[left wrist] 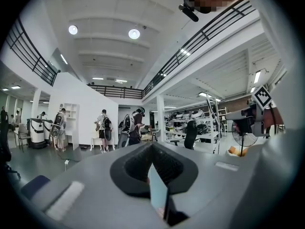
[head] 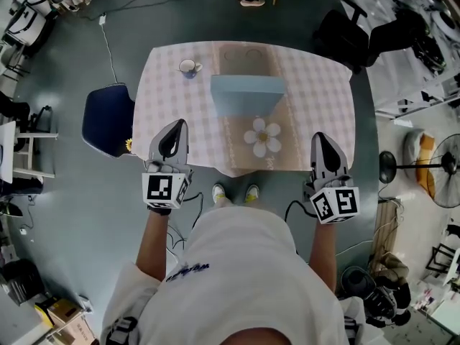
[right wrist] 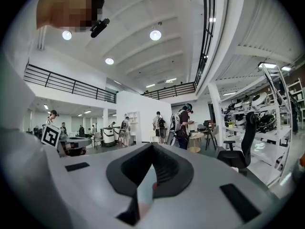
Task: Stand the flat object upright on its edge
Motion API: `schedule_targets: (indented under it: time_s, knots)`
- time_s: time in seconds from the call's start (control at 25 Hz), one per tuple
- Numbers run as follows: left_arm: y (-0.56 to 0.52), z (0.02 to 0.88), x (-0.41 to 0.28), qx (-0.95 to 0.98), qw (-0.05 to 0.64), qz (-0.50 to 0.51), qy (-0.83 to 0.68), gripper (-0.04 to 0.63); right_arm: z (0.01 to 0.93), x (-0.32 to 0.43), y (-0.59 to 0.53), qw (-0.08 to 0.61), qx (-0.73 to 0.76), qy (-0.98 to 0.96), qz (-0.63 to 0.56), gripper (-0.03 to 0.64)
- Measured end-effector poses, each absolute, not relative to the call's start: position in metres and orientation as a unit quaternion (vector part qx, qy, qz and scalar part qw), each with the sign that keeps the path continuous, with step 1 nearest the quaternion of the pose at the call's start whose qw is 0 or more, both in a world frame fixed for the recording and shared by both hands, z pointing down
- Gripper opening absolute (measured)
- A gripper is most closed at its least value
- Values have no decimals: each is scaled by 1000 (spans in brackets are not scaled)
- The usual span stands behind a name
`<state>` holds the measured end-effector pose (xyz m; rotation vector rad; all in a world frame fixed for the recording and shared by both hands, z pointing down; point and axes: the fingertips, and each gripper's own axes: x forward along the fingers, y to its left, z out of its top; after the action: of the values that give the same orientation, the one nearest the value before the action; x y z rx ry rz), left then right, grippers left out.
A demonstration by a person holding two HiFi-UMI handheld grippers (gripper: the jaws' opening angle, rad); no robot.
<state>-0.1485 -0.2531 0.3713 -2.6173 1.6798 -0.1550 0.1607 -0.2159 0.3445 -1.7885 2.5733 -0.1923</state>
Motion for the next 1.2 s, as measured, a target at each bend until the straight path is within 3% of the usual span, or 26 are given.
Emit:
schedule_targets:
  time_s: [1.2]
  knots:
    - [-251, 369, -147, -846, 9, -43, 531, 2, 354, 155, -214, -13, -569, 820, -60, 2]
